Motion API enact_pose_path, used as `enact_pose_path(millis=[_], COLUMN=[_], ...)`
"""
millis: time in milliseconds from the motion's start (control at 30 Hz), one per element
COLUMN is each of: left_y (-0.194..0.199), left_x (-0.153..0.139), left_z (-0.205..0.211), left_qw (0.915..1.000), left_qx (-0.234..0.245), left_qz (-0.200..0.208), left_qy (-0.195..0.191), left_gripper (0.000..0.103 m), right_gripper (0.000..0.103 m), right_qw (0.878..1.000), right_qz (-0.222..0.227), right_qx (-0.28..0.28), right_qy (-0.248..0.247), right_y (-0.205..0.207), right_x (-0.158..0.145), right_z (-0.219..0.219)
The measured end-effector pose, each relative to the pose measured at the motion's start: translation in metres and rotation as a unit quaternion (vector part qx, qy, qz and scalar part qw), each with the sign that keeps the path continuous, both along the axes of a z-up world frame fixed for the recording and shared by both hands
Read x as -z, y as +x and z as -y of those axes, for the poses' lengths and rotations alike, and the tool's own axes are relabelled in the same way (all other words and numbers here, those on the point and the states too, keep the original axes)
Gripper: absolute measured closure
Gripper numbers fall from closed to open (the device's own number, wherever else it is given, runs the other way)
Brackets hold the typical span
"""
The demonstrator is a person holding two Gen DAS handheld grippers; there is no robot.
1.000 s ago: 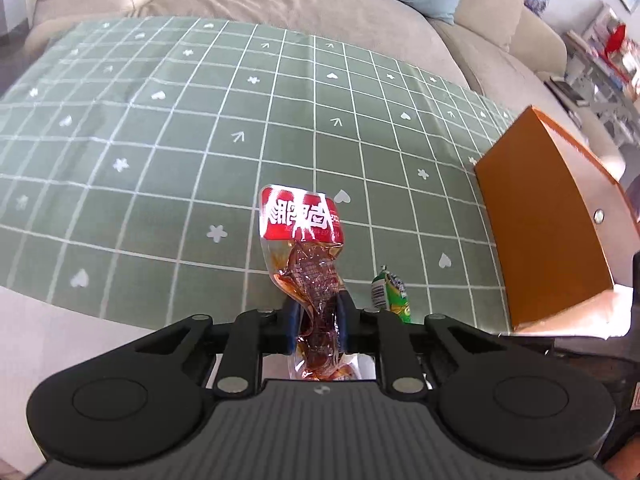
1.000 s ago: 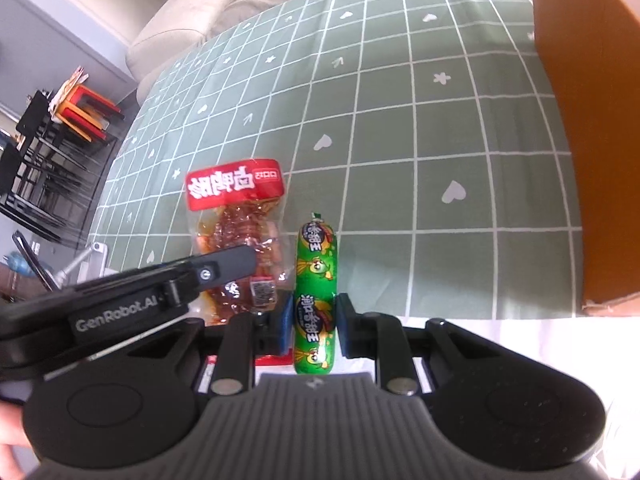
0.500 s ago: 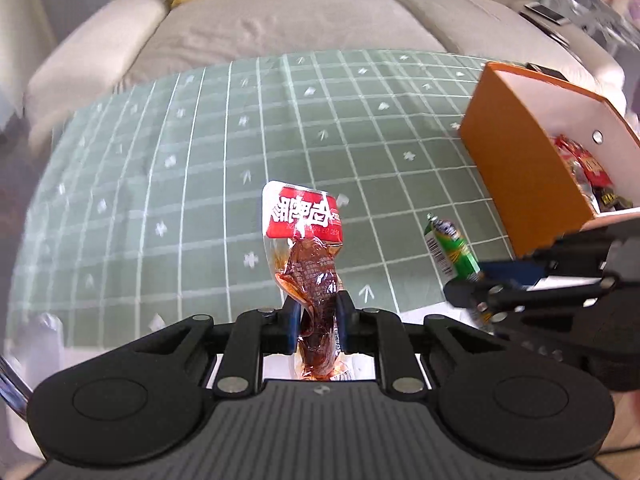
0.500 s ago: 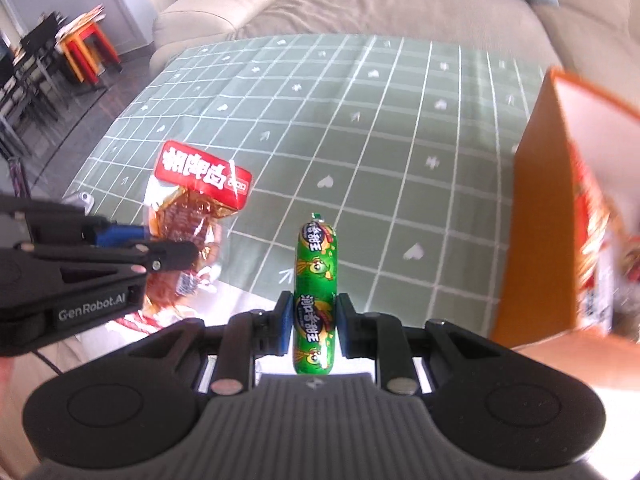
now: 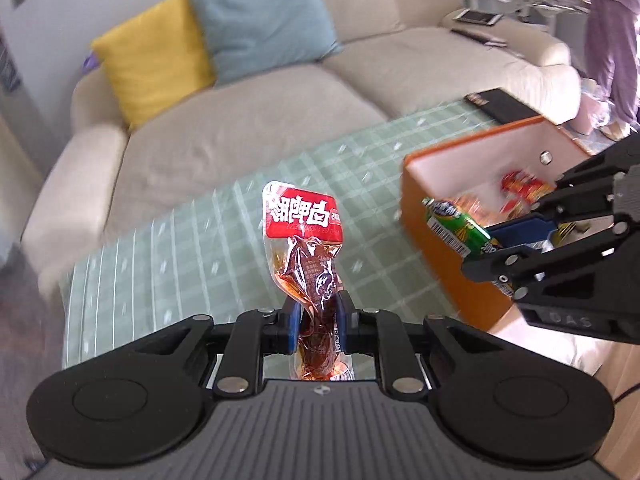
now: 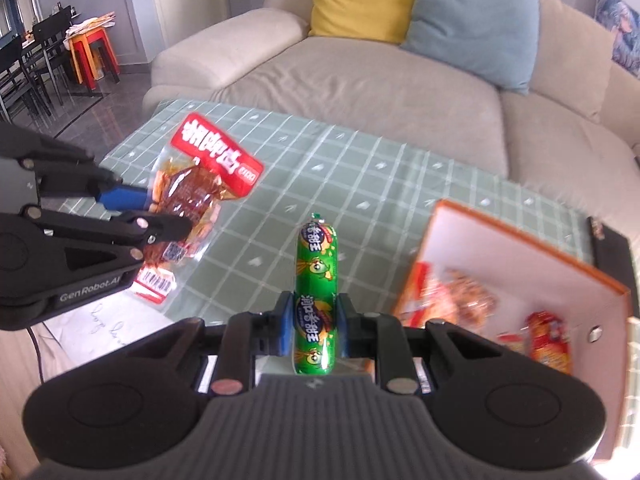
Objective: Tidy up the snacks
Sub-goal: 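Lift both held snacks and carry them over the orange box, then lower both snacks into the box and open both tools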
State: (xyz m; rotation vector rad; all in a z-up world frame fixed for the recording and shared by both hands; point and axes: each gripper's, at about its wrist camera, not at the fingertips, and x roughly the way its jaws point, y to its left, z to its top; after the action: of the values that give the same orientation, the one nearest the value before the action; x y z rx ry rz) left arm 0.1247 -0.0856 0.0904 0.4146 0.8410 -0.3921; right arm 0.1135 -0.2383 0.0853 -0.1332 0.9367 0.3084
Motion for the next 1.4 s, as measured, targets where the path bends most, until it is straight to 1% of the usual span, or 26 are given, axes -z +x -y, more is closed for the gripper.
enact_pose_path(millis=[133,267,400,500,633,733,833,900,1067,1167,1267,1367,1400], left_y=[0.003,0.005,0.010,0.020,0.037,0.049,0.060,0.066,0.079,0.082,0.084,0.083,0.082], left_x=[-0.019,-0.021,-0.008,0.008,0.035,0.054,0.075,0.087,0.111,0.117,0.123,0.123,0.121], left_z=[0.048,0.094,0.132,0.159,0.186,0.200,0.207,0.212,0.219,0.219,0.221,0.219,0.219], left_qw=[0.9984,0.9950,0.9906,0.9882,0.9855,0.9815,0.9769,0.9754,0.9741,0.9736,0.9741,0.9746,0.9744], left_qx=[0.050,0.096,0.136,0.147,0.145,0.143,0.134,0.128,0.112,0.105,0.102,0.100,0.106], left_qz=[0.026,0.028,0.004,-0.028,-0.070,-0.106,-0.144,-0.158,-0.183,-0.192,-0.196,-0.197,-0.195], left_qy=[0.007,0.002,-0.019,-0.032,-0.053,-0.070,-0.085,-0.085,-0.070,-0.064,-0.047,-0.038,-0.036], left_gripper=[0.084,0.084,0.084,0.084,0.084,0.084,0.084,0.084,0.084,0.083,0.083,0.082,0.076], right_gripper=[0.084,0.084,0.084,0.084,0.084,0.084,0.084,0.084,0.084,0.084,0.084,0.083,0.083], right_qw=[0.999,0.996,0.993,0.989,0.983,0.979,0.976,0.976,0.976,0.976,0.975,0.973,0.973], right_qz=[0.005,-0.010,-0.038,-0.062,-0.099,-0.124,-0.144,-0.151,-0.160,-0.167,-0.172,-0.175,-0.172], right_qx=[0.012,0.037,0.071,0.093,0.115,0.128,0.133,0.132,0.128,0.124,0.126,0.133,0.134], right_qy=[-0.047,-0.080,-0.092,-0.096,-0.102,-0.099,-0.090,-0.085,-0.073,-0.069,-0.068,-0.068,-0.069], right_y=[0.007,0.016,0.023,0.028,0.032,0.035,0.038,0.039,0.048,0.056,0.060,0.062,0.062], right_x=[-0.011,-0.008,0.006,0.022,0.047,0.066,0.083,0.089,0.104,0.113,0.118,0.122,0.122], right_z=[0.028,0.066,0.111,0.142,0.174,0.192,0.204,0.207,0.209,0.210,0.211,0.212,0.212])
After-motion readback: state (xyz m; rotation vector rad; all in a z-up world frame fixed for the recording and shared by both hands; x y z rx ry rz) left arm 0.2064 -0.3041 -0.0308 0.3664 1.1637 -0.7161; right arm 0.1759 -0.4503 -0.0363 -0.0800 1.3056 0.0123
